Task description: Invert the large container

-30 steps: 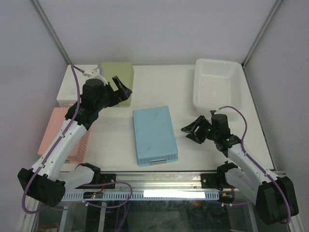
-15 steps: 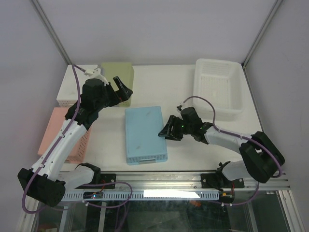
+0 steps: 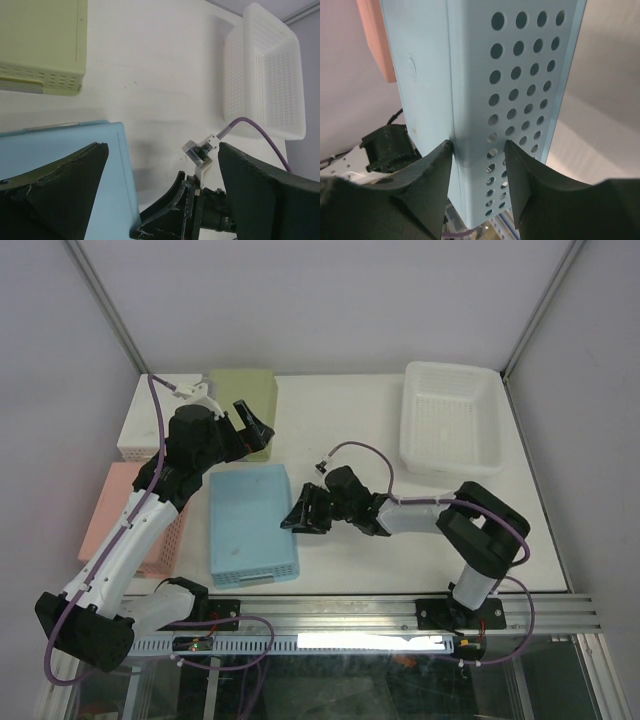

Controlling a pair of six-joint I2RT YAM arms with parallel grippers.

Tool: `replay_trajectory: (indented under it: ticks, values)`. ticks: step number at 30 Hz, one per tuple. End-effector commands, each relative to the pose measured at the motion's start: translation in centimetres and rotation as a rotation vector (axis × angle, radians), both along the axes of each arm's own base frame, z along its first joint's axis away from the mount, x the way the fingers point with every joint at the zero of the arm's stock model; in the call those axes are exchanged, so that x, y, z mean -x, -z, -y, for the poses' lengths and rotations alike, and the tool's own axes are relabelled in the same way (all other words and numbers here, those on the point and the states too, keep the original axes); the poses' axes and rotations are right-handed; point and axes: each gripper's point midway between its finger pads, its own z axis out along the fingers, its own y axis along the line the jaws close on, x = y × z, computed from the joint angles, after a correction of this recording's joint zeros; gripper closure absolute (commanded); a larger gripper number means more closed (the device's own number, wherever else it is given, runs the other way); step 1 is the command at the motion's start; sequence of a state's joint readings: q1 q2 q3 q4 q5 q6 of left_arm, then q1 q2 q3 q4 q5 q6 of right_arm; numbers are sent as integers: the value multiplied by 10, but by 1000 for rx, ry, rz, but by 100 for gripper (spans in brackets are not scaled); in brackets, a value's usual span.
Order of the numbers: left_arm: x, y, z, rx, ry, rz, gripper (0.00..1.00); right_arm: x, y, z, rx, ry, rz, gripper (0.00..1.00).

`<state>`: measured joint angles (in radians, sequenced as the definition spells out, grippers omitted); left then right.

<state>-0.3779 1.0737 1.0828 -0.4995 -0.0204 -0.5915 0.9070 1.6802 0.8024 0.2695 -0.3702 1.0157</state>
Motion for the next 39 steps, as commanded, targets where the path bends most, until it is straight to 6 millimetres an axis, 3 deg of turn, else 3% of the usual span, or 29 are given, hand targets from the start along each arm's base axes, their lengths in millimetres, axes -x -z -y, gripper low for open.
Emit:
replay_trajectory:
  ticks: [1, 9, 16, 22, 25, 29, 30, 32, 36, 39]
  values:
    - [0, -22, -1, 21, 5, 75, 1, -2, -27, -39, -198, 79, -51, 52]
    - [-1, -21, 0, 18, 8, 71, 1, 3, -31, -70, -333, 154, -172, 55]
    - [0, -20, -1, 16, 6, 70, 1, 1, -43, -91, -353, 101, -127, 55]
    - [0, -20, -1, 17, 6, 70, 1, -5, -45, -100, -282, 57, -68, 55]
    - [1, -22, 0, 19, 9, 73, 1, -13, -52, -94, -282, 76, -66, 55]
    - [2, -27, -2, 15, 8, 88, 1, -25, -69, -59, -231, 140, -89, 55]
    - [2, -29, -3, 12, 7, 93, 1, -34, -68, -42, -166, 129, 35, 51]
    - [2, -33, -4, 9, 3, 104, 1, -58, -64, 4, 29, 168, 231, 44]
    - [0, -31, 3, 16, 31, 97, 1, -98, -98, 103, 242, 346, 412, 37]
    - [-2, -22, 23, -1, 73, 78, 1, -122, -117, 177, 367, 489, 487, 31]
